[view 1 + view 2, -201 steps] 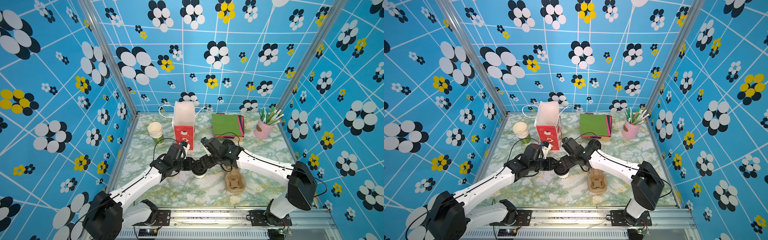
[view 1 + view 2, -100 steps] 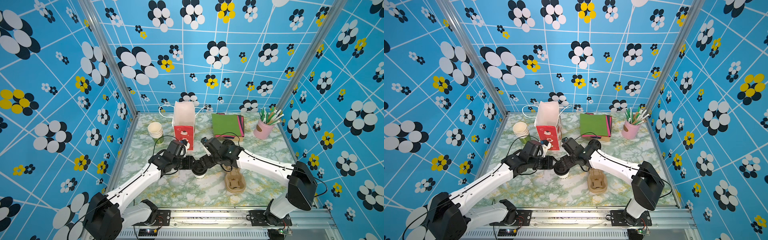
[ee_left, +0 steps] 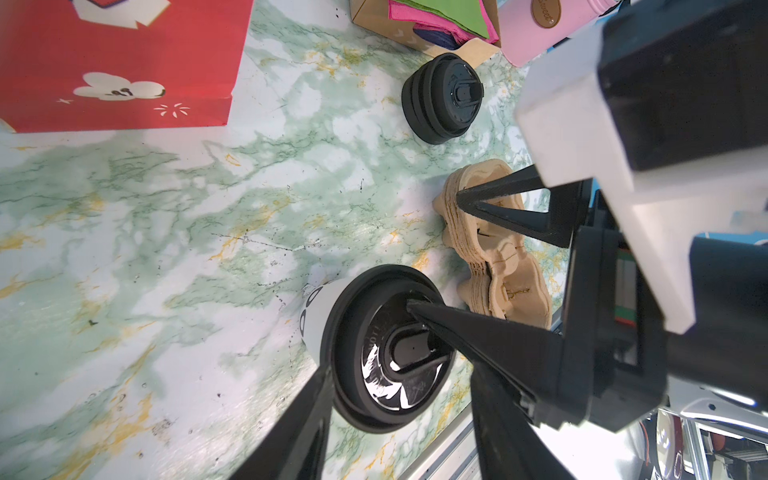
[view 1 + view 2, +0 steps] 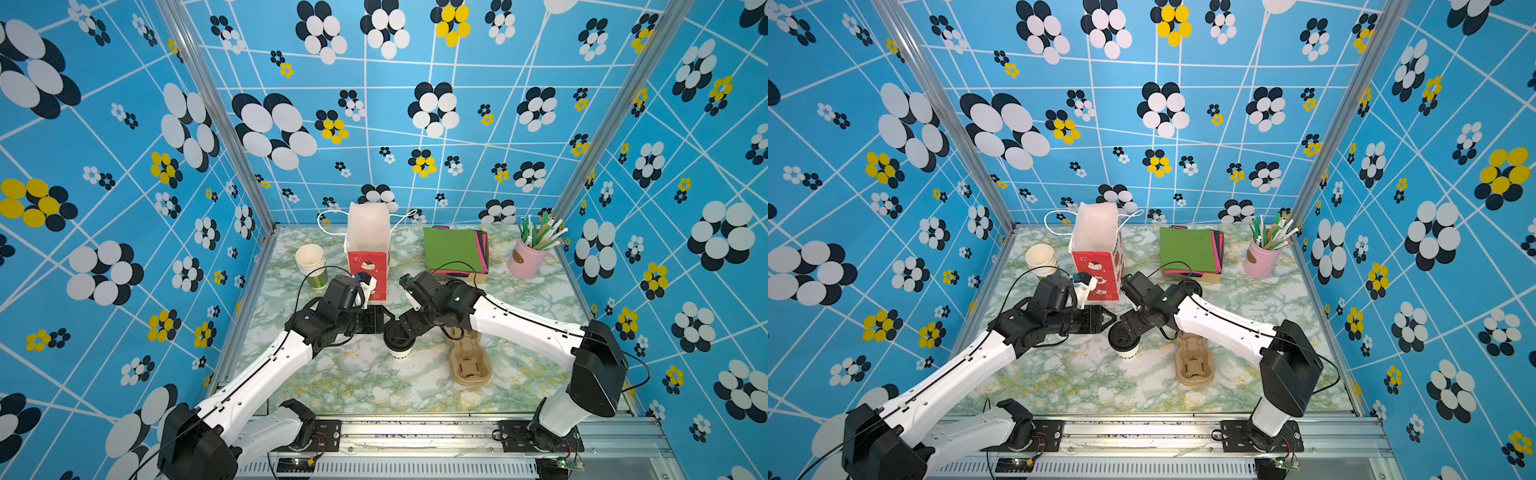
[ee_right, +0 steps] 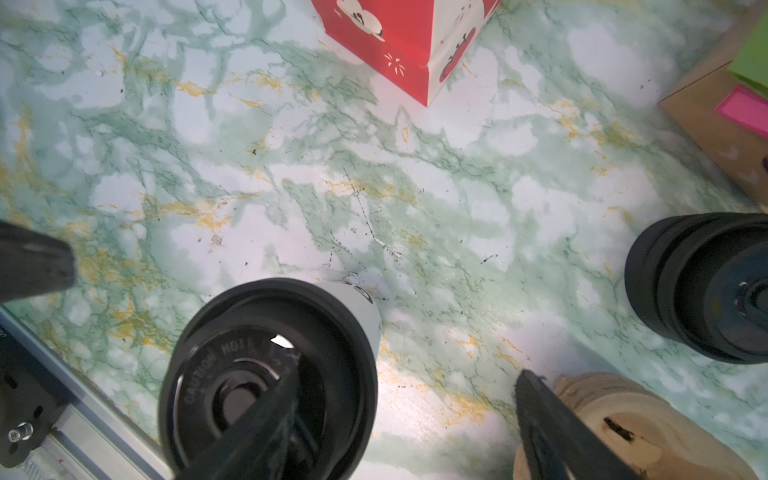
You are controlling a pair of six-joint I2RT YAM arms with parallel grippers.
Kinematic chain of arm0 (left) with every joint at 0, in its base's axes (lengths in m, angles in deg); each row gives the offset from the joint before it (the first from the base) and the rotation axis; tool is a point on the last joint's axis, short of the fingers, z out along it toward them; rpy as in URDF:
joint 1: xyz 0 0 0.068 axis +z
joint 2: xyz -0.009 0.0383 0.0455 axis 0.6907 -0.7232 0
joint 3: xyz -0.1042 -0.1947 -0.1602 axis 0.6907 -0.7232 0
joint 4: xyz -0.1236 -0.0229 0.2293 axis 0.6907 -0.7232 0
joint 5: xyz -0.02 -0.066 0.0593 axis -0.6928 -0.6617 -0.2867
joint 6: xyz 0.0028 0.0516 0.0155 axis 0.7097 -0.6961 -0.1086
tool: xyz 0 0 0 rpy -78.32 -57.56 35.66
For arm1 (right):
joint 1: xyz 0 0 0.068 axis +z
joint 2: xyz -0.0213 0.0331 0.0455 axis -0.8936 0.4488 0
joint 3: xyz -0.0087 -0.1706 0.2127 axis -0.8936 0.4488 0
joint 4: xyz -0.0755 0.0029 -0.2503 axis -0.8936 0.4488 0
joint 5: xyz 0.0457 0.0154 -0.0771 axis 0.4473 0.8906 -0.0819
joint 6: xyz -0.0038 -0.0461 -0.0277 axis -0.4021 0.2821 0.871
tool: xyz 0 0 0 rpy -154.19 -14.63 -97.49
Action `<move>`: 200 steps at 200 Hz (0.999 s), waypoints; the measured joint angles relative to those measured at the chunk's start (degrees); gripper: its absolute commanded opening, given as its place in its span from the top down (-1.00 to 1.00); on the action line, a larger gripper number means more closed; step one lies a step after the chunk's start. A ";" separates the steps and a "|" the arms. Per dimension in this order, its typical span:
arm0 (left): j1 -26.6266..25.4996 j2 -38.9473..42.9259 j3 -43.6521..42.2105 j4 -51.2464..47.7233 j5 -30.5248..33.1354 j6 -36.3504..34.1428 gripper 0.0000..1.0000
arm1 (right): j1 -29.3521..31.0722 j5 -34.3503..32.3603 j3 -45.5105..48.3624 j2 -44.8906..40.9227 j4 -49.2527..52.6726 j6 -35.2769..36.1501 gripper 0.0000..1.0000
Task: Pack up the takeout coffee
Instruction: 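Release the lid with the right gripper and lift it away from the cup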
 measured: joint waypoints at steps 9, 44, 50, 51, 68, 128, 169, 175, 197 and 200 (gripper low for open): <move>0.00 0.00 -0.11 0.00 0.02 0.00 -0.10 | 0.00 0.11 -0.61 0.35 0.42 0.11 -0.67; 0.33 0.26 -0.28 -0.02 0.11 -0.04 -0.15 | 0.00 0.87 -3.02 0.61 0.46 0.96 -0.68; 0.52 0.46 -0.39 -0.02 0.20 -0.13 -0.16 | 0.00 1.18 -3.19 0.46 0.24 1.11 -0.69; 0.57 0.50 -0.42 -0.04 0.22 -0.17 -0.16 | 0.00 1.22 -3.19 0.44 0.20 1.16 -0.69; 1.60 1.60 -0.76 -0.52 0.22 -0.42 -0.20 | 0.00 2.45 -2.93 -0.76 -0.13 1.88 -0.70; 8.17 8.70 -0.83 -6.03 0.63 -4.22 -0.52 | 0.00 8.55 1.01 -7.67 -2.34 11.32 -0.83; 11.74 12.72 -1.57 -8.96 1.07 -6.12 -0.77 | 0.00 13.77 1.03 -7.39 -2.62 19.87 -0.95; 11.93 13.11 -1.86 -9.20 1.07 -6.29 -0.79 | 0.00 14.38 1.03 -7.17 -2.67 21.11 -0.97; 11.93 13.81 -2.78 -9.70 1.09 -6.51 -0.86 | 0.00 16.39 1.03 -5.77 -2.86 25.44 -0.98; 11.96 13.81 -2.80 -9.86 1.09 -6.49 -0.88 | 0.00 16.59 1.03 -5.57 -2.89 25.83 -0.98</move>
